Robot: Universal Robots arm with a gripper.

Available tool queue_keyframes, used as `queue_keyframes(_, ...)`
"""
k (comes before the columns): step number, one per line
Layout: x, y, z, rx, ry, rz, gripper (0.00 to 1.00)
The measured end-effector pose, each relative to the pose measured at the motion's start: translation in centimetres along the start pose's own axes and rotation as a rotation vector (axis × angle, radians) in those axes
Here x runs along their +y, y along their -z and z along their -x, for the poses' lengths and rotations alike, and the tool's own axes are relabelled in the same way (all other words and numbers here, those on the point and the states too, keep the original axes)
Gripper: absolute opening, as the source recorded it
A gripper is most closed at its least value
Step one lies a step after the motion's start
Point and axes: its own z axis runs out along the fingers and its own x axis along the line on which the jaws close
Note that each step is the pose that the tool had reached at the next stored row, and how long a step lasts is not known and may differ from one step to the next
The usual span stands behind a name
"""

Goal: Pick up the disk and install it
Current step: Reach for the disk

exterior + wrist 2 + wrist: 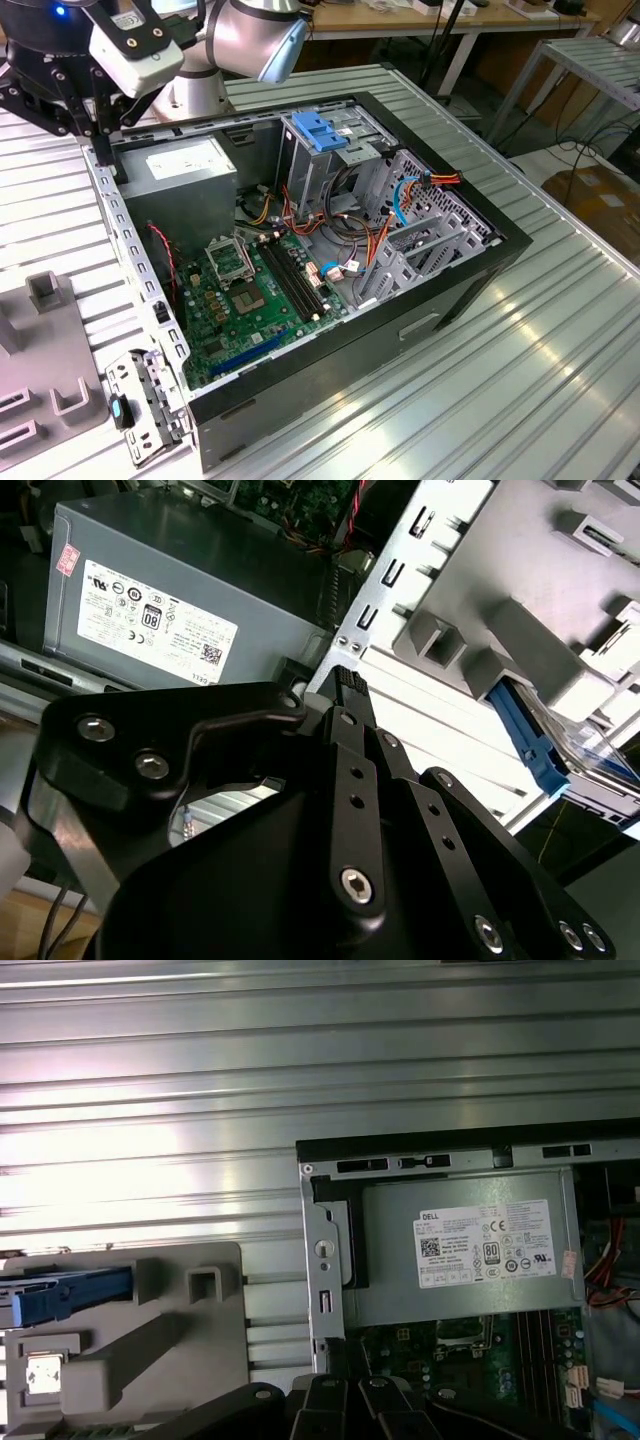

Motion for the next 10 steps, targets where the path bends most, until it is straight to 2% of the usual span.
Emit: queue_keyframes(10,-0.1,0.02,-1.43,0.0,0.0,0.0,0.11)
